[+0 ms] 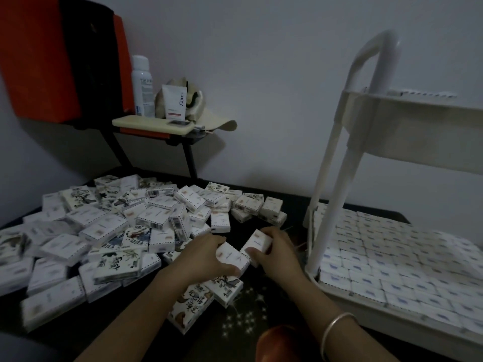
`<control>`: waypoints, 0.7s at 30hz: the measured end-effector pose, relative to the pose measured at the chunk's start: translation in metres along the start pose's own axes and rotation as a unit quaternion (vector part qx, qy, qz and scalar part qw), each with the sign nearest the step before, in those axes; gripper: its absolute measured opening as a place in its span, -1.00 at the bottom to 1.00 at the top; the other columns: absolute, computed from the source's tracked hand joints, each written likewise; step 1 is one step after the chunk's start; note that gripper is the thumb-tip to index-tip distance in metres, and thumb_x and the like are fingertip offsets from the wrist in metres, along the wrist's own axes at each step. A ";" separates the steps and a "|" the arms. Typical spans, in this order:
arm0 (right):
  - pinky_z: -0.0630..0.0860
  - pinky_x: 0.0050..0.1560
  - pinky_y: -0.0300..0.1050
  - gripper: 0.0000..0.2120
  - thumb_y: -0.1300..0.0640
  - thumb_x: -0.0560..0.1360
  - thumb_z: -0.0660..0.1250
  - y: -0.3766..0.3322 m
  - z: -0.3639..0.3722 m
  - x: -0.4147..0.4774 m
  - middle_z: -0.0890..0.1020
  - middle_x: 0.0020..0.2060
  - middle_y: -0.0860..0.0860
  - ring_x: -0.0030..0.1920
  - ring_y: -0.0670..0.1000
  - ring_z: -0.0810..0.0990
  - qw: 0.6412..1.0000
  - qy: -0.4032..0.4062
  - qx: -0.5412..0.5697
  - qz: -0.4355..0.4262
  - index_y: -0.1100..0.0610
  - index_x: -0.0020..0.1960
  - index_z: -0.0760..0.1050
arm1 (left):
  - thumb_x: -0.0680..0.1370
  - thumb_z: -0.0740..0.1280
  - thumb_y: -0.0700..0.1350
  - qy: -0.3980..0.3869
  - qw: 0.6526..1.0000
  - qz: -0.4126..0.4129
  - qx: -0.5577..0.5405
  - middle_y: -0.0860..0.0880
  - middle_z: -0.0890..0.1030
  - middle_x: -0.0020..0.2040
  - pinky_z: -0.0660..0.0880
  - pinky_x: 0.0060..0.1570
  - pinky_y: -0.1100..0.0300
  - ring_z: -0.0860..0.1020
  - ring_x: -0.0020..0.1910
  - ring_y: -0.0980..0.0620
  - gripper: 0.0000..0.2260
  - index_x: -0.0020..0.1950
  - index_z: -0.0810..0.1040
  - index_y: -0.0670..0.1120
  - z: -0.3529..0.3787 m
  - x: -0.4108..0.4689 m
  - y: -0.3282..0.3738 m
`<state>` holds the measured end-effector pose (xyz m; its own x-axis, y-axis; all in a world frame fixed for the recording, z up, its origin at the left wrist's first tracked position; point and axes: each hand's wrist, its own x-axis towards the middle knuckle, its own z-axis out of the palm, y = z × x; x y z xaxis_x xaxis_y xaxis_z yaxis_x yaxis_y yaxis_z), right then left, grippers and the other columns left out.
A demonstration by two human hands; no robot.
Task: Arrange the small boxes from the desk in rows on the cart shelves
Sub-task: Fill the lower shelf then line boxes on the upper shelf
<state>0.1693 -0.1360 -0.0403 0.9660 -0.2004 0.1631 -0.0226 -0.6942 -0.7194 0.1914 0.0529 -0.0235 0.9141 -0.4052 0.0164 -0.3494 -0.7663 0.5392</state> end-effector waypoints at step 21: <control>0.59 -0.03 -0.13 -0.63 0.07 0.50 0.38 -0.079 -0.120 -0.070 0.59 0.07 -0.17 -0.06 -0.16 0.61 0.982 0.049 0.028 -0.179 -0.14 0.23 0.34 | 0.54 0.25 -0.36 0.190 0.908 0.087 -0.363 -0.06 0.52 -0.34 0.38 -0.46 0.35 0.45 -0.47 0.18 -0.62 0.12 0.64 0.09 -0.064 -0.050 0.078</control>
<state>0.0725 -0.1499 0.0864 0.8804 -0.0183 0.4739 0.3300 -0.6940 -0.6399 0.1319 0.0448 0.0717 0.9112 -0.1822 0.3696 -0.3938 -0.1214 0.9111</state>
